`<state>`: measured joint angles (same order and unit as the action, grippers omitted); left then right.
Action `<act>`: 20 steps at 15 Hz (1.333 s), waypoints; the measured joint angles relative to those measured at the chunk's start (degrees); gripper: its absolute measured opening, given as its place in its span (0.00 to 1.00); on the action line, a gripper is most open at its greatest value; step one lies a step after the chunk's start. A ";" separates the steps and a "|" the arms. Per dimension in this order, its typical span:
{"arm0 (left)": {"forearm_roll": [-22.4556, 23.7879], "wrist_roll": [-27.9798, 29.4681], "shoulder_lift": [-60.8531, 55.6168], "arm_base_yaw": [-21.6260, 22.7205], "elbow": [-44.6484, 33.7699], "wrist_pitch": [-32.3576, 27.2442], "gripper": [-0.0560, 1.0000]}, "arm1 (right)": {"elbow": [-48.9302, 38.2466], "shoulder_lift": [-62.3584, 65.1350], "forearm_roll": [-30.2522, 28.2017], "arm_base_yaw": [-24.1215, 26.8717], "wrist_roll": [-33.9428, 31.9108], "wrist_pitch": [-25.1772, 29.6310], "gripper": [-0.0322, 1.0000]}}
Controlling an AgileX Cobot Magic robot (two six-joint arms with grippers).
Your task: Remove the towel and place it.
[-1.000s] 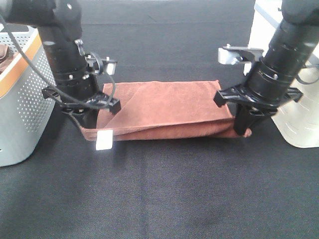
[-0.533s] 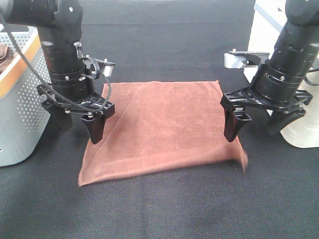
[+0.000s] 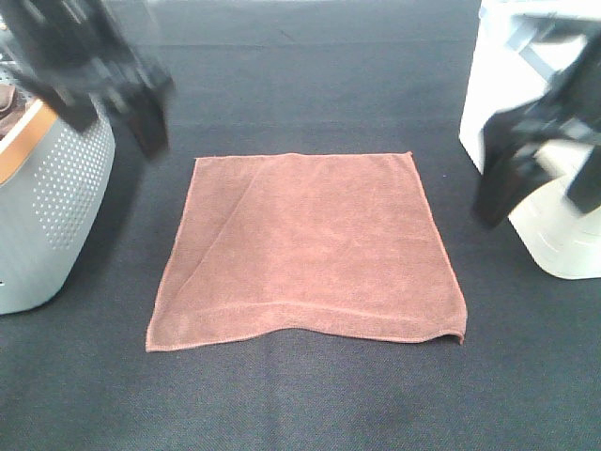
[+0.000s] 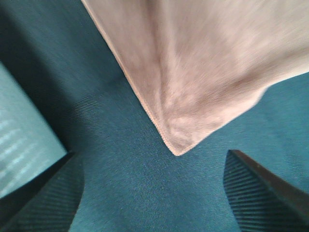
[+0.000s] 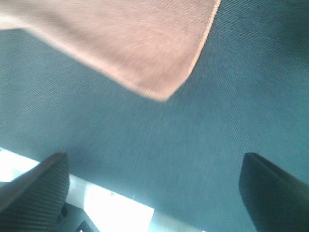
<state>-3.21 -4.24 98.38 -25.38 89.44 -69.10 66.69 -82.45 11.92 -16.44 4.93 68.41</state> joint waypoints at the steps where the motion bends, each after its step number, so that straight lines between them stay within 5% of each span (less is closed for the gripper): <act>1: 0.06 0.00 -3.67 0.00 0.00 0.00 0.77 | 0.00 3.44 0.00 0.00 0.00 0.46 0.90; 4: 0.23 0.80 -13.06 0.00 -3.15 -0.06 0.77 | -0.52 13.98 -1.38 0.00 0.00 1.03 0.90; 12: 0.23 2.75 -36.21 0.00 -40.68 0.34 0.77 | -29.79 44.35 -11.92 0.00 -4.13 -0.57 0.90; 15: 0.23 2.75 -44.46 0.00 -55.00 8.48 0.77 | -36.50 56.15 -12.78 0.00 -4.53 -6.13 0.90; 20: -1.32 -0.97 -49.79 0.00 -58.96 11.97 0.77 | -37.76 64.17 -12.89 0.00 -4.53 -7.39 0.90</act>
<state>-4.53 -5.21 48.59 -25.38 30.48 -57.12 28.93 -18.28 -0.97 -16.44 0.40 61.02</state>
